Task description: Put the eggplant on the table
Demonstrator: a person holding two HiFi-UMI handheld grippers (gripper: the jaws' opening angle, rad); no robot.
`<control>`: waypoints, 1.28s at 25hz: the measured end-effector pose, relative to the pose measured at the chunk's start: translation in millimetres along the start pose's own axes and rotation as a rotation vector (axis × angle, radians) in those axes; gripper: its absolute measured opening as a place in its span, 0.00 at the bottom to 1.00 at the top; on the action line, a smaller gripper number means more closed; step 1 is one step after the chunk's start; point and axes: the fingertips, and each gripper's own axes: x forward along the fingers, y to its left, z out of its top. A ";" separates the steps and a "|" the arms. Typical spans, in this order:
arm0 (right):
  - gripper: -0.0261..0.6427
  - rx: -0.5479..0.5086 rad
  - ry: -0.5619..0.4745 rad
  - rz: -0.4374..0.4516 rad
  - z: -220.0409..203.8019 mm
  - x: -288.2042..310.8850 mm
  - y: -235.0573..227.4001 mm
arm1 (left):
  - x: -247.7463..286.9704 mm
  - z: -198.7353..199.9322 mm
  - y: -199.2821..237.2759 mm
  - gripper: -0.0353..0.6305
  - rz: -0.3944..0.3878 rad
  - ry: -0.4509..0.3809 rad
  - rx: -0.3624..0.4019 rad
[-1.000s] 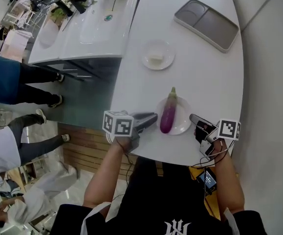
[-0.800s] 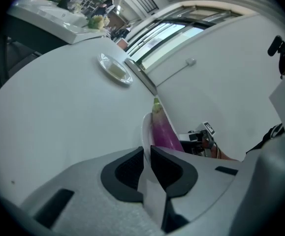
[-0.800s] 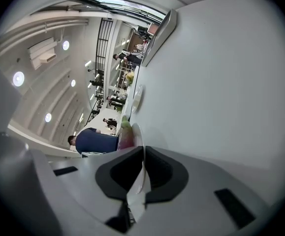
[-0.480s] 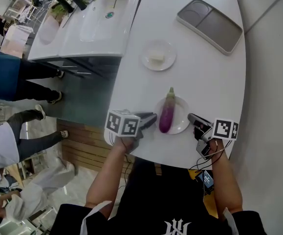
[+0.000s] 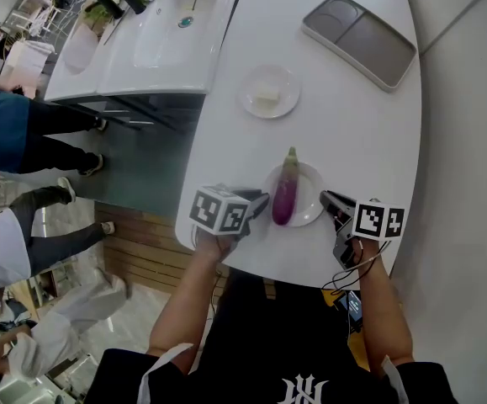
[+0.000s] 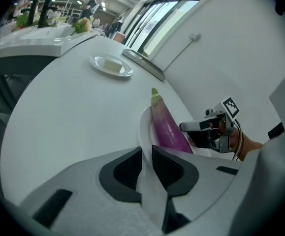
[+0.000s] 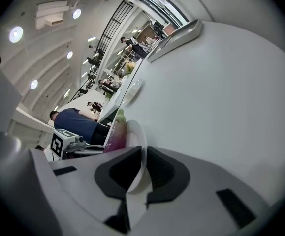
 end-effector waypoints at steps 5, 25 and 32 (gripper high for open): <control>0.09 -0.118 0.019 -0.090 -0.7 1.9 -2.0 | -0.2 1.6 -0.6 0.15 0.068 0.025 0.071; 0.09 -0.573 -0.120 -0.332 13.0 -11.0 13.1 | -35.2 15.0 -7.8 0.16 0.129 -0.242 0.148; 0.05 -0.665 -0.366 0.079 -9.7 -77.5 92.6 | -118.1 -7.4 -55.7 0.06 -0.134 -0.600 0.197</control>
